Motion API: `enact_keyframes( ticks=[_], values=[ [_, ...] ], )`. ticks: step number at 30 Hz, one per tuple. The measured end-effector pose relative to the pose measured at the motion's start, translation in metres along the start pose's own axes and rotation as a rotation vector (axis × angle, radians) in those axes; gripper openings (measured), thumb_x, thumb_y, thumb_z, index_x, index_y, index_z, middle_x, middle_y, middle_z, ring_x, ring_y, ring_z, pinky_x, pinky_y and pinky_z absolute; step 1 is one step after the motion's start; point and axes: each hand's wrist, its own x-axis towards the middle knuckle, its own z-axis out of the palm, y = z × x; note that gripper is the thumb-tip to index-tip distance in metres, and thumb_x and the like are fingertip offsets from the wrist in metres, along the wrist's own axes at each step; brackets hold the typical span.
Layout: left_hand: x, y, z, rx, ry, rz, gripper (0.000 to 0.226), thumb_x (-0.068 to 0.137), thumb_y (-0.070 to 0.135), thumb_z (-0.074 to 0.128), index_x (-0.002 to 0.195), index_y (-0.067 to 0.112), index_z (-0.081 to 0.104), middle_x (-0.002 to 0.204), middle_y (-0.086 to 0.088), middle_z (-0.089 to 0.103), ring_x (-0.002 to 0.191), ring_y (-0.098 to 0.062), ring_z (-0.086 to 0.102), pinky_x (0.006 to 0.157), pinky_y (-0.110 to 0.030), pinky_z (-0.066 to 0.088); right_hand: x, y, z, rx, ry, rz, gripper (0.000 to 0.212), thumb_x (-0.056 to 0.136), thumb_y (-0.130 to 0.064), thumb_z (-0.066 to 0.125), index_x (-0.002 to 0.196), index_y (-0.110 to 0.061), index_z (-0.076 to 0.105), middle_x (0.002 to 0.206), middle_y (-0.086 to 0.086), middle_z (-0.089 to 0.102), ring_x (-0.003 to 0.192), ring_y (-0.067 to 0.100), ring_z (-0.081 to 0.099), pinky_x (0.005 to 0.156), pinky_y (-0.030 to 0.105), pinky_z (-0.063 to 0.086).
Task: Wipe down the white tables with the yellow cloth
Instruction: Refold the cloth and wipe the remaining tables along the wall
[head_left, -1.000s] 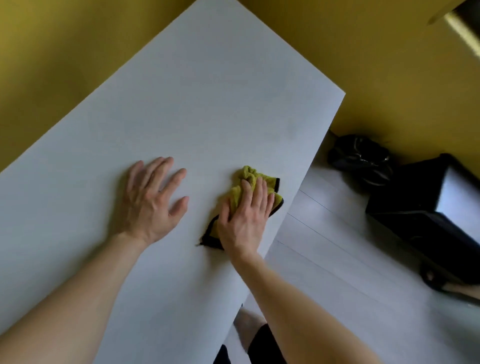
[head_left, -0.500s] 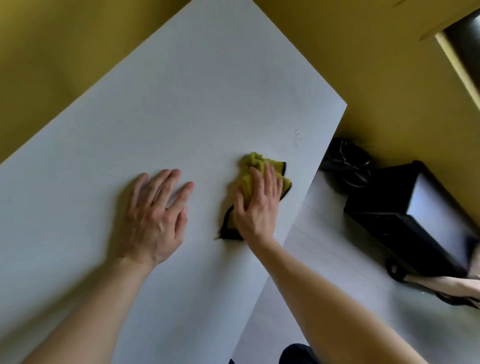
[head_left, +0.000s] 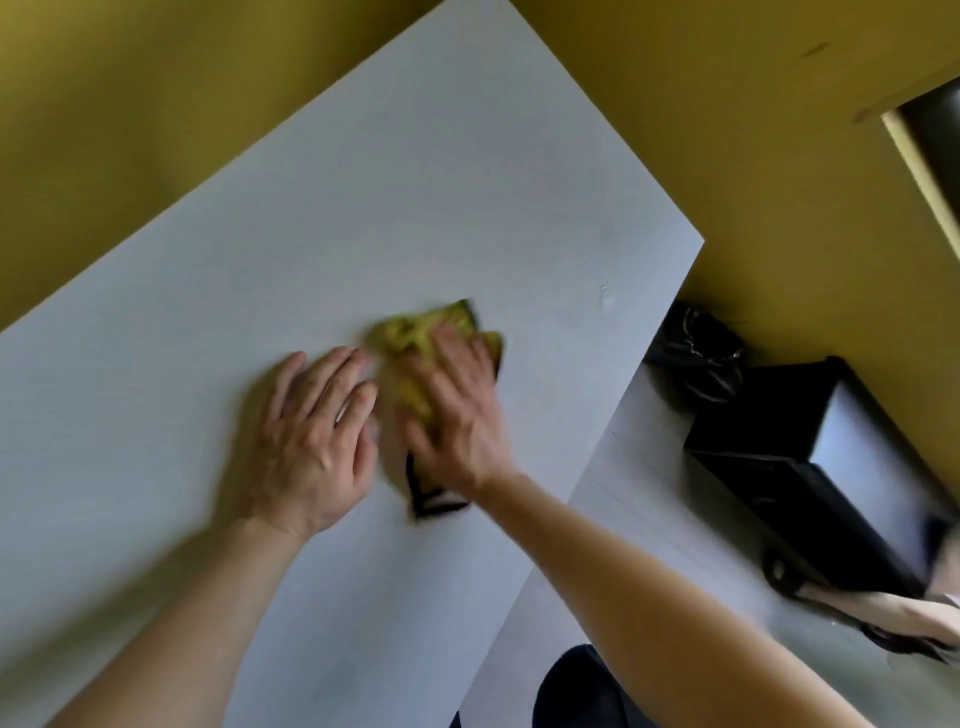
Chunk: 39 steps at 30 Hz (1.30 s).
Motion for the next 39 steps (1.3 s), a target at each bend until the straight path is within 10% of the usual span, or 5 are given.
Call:
enact_keyframes(
  ticks=[11, 18, 24, 32, 39],
  values=[
    [0.000, 0.000, -0.004, 0.098, -0.040, 0.033, 0.052, 0.105, 0.031, 0.055, 0.152, 0.010, 0.062, 0.162, -0.017, 0.054, 0.150, -0.039, 0.051, 0.125, -0.065, 0.033, 0.049, 0.158, -0.052, -0.144, 0.429, 0.760, 0.064, 0.092, -0.048, 0.055, 0.148, -0.019, 0.060, 0.164, 0.010, 0.050, 0.154, 0.031, 0.041, 0.129, 0.059, 0.025],
    [0.000, -0.003, -0.003, 0.086, -0.039, 0.037, 0.051, 0.104, 0.032, 0.055, 0.150, 0.013, 0.065, 0.163, -0.015, 0.053, 0.151, -0.038, 0.052, 0.124, -0.066, 0.034, 0.000, 0.106, -0.048, -0.082, -0.111, -0.227, 0.059, 0.096, -0.027, 0.075, 0.151, -0.010, 0.062, 0.167, 0.019, 0.046, 0.161, 0.036, 0.036, 0.132, 0.058, 0.025],
    [0.000, -0.005, -0.002, 0.095, -0.043, 0.025, 0.051, 0.103, 0.033, 0.057, 0.149, 0.013, 0.066, 0.163, -0.015, 0.054, 0.151, -0.038, 0.052, 0.124, -0.066, 0.034, 0.059, 0.180, -0.060, -0.194, 0.455, 0.820, 0.064, 0.089, -0.044, 0.059, 0.145, -0.015, 0.062, 0.158, 0.017, 0.054, 0.149, 0.039, 0.046, 0.127, 0.061, 0.027],
    [-0.004, -0.006, -0.003, 0.098, -0.052, 0.031, 0.044, 0.100, 0.030, 0.060, 0.137, 0.011, 0.074, 0.162, -0.016, 0.055, 0.149, -0.038, 0.054, 0.123, -0.067, 0.036, 0.012, 0.091, -0.037, -0.053, -0.233, -0.505, 0.057, 0.102, -0.037, 0.066, 0.150, -0.007, 0.063, 0.168, 0.023, 0.043, 0.161, 0.039, 0.035, 0.131, 0.062, 0.024],
    [0.001, -0.002, -0.005, 0.130, -0.098, 0.031, 0.048, 0.102, 0.030, 0.059, 0.145, 0.012, 0.069, 0.165, -0.016, 0.052, 0.152, -0.037, 0.051, 0.125, -0.065, 0.034, 0.092, 0.149, -0.042, -0.098, 0.327, 0.518, 0.053, 0.105, -0.041, 0.052, 0.149, -0.013, 0.058, 0.171, 0.016, 0.041, 0.164, 0.032, 0.029, 0.133, 0.060, 0.016]
  ],
)
